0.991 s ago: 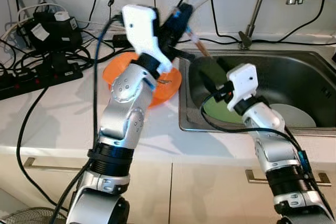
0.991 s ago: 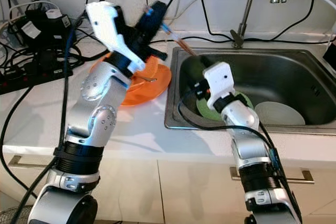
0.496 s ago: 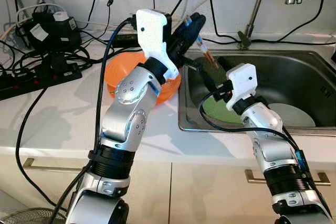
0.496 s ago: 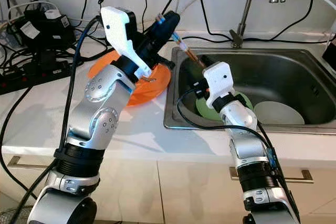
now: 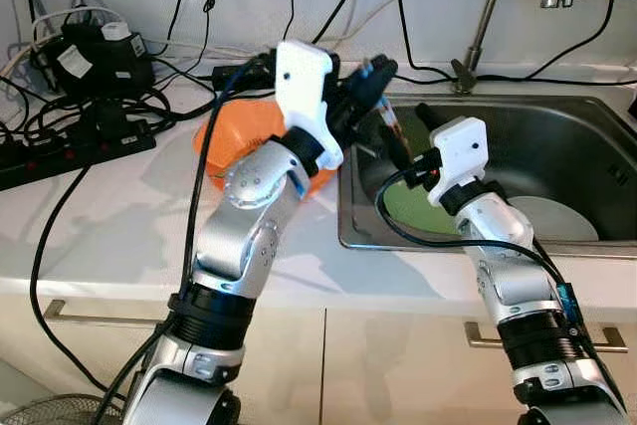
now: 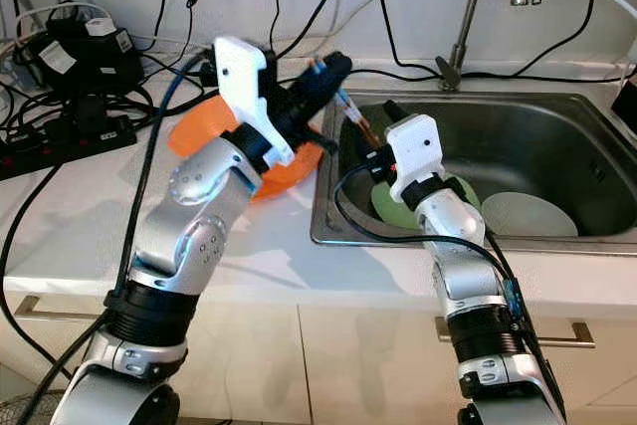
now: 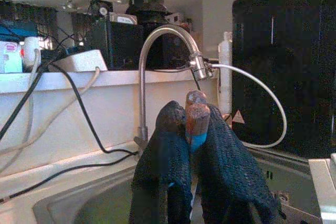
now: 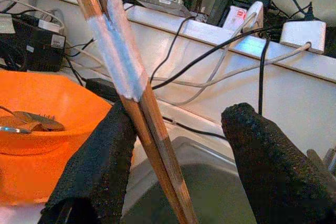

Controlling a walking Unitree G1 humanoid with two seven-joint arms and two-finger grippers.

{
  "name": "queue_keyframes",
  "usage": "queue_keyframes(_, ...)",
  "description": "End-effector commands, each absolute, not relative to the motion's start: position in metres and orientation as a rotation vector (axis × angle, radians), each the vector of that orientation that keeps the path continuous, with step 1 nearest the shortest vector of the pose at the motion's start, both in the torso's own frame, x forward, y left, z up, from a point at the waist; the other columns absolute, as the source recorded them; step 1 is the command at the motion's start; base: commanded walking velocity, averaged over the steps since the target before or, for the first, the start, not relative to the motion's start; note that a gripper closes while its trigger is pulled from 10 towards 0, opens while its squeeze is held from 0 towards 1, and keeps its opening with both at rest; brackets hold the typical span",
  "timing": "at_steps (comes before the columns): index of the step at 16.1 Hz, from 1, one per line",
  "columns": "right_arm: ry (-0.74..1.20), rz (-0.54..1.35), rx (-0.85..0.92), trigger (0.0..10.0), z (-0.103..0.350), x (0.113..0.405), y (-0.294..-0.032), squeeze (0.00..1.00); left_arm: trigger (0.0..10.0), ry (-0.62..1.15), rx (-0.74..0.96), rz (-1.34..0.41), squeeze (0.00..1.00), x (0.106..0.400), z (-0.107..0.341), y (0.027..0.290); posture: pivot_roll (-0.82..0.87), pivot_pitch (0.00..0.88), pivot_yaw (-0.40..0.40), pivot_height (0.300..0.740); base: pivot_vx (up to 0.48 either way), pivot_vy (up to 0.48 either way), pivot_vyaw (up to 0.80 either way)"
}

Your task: Kitchen organization

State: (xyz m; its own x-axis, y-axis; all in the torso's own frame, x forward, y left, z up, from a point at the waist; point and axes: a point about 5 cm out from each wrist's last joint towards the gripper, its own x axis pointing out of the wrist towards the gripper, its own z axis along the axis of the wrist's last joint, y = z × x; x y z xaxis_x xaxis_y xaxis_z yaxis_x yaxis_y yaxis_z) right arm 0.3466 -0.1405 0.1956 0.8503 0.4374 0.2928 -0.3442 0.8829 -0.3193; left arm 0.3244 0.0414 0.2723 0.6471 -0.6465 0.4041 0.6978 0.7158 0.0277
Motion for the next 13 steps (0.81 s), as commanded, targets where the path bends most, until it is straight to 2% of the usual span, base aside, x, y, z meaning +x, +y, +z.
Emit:
queue_keyframes(1, -0.418, 0.42, -0.26, 10.0, 0.209, 0.348, -0.139, 0.0, 10.0, -0.385, -0.121, -0.781, 0.0, 0.323, 0.268, 0.041, 0.01, 0.0, 0.038, 0.74, 0.0, 0.0, 0.0)
queue_keyframes(10, -0.421, 0.437, -0.248, 10.0, 0.212, 0.349, -0.136, 0.0, 10.0, -0.322, -0.121, -0.787, 0.0, 0.324, 0.248, 0.029, 0.01, 0.0, 0.029, 0.74, 0.0, 0.0, 0.0)
queue_keyframes(11, -0.421, 0.438, -0.25, 6.5, 0.211, 0.349, -0.137, 0.0, 10.0, -0.327, -0.121, -0.782, 0.0, 0.325, 0.249, 0.03, 0.02, 0.0, 0.026, 0.74, 0.0, 0.0, 0.0)
queue_keyframes(12, -0.422, 0.439, -0.25, 0.0, 0.211, 0.349, -0.137, 0.0, 10.0, -0.329, -0.119, -0.779, 0.0, 0.325, 0.25, 0.031, 0.02, 0.0, 0.025, 0.74, 0.0, 0.0, 0.0)
queue_keyframes(13, -0.423, 0.44, -0.25, 0.0, 0.211, 0.349, -0.137, 0.0, 10.0, -0.331, -0.117, -0.777, 0.0, 0.325, 0.251, 0.031, 0.02, 0.0, 0.023, 0.74, 0.0, 0.0, 0.0)
